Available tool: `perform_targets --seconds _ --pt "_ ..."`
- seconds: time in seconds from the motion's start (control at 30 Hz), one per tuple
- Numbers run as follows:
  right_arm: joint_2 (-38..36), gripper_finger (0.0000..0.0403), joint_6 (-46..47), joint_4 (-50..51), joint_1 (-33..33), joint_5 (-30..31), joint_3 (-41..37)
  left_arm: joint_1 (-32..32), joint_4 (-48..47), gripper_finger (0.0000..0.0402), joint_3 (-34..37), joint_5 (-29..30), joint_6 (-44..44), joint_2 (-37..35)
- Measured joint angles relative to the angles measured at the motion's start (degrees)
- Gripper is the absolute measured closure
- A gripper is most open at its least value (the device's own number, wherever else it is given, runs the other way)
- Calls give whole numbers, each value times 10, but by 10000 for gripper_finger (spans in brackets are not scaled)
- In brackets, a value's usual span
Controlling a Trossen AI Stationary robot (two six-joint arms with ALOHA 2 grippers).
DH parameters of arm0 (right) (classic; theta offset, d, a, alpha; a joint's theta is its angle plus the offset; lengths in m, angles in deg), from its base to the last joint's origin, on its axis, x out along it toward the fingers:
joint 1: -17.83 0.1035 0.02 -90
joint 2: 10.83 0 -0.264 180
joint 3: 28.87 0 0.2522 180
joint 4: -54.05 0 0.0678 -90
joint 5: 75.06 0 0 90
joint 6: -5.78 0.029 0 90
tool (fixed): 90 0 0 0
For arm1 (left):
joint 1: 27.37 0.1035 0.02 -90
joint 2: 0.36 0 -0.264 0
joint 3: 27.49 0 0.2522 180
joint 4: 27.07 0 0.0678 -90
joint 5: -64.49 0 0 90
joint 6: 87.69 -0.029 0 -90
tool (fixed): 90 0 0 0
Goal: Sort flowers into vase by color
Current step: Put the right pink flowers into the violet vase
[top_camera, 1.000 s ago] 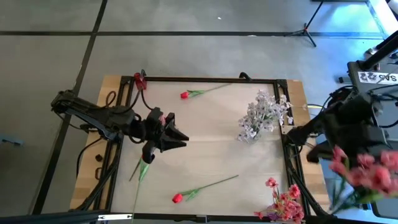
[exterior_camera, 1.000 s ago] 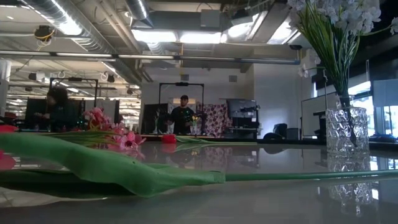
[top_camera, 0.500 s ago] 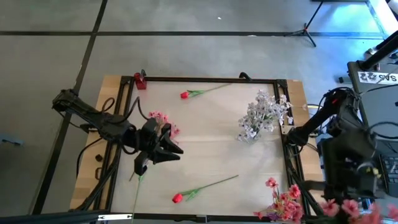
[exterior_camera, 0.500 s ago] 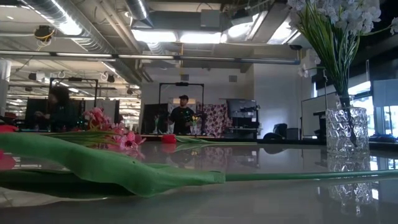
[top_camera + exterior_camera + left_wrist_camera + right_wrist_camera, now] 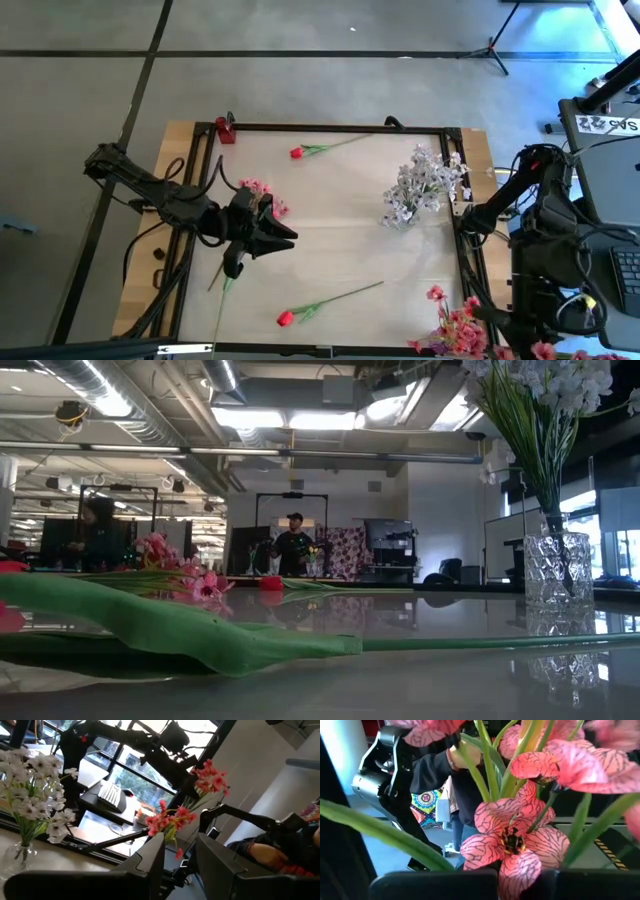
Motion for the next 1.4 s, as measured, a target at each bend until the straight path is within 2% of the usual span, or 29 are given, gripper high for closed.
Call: perform_targets --seconds 0.4,0.77,1.4 --pt "0 402 26 -60 -1 35 -75 0 -26 295 0 0 -4 0" --pt "-11 402 61 -136 0 40 -147 0 -31 295 0 0 -10 0" --pt "-33 402 65 -198 0 44 -251 0 -35 295 0 -1 -10 0"
